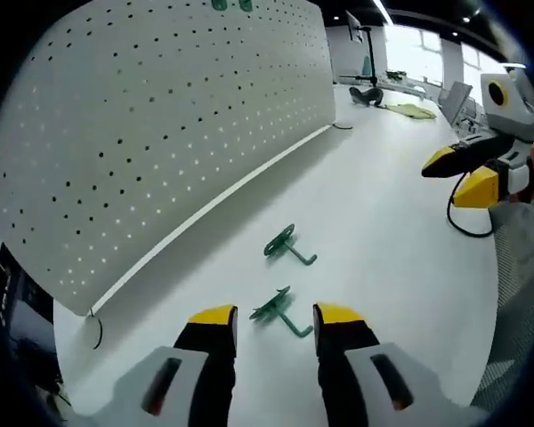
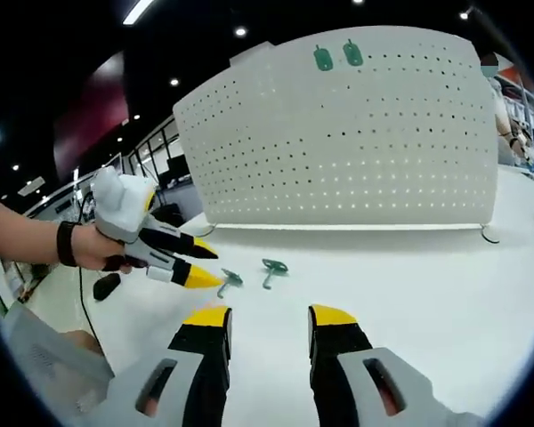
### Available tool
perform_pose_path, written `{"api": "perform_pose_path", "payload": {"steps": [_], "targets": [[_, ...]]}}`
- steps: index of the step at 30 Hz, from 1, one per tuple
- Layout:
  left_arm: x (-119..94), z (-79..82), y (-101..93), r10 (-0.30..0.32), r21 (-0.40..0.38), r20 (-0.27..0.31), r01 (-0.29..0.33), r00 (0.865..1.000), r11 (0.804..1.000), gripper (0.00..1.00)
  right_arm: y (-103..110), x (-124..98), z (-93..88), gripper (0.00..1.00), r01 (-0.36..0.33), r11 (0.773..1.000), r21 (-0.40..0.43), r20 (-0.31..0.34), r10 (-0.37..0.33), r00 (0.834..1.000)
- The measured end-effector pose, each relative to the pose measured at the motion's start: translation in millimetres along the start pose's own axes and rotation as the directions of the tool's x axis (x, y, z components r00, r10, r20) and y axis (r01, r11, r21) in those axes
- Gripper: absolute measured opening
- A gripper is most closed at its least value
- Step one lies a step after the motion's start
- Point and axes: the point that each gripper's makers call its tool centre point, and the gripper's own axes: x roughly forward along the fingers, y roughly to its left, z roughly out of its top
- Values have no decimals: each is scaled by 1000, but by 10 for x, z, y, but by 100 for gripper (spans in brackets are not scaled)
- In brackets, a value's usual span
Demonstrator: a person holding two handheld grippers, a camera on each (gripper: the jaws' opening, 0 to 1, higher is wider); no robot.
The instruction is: Insert the hook assembly into the mounting plate slot until the hook locks in place.
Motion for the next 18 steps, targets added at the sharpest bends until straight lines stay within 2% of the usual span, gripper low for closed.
{"api": "perform_pose_path", "payload": {"steps": [11, 18], "targets": [[125, -97, -13, -21, 15, -56, 22, 998, 1000, 31, -37, -6, -51, 34, 5, 1000, 16, -12, -4, 1000], [140, -136, -59, -43, 2, -65, 44, 997, 999, 24, -64, -15, -53, 33, 11, 999, 45, -3, -11, 1000]]}}
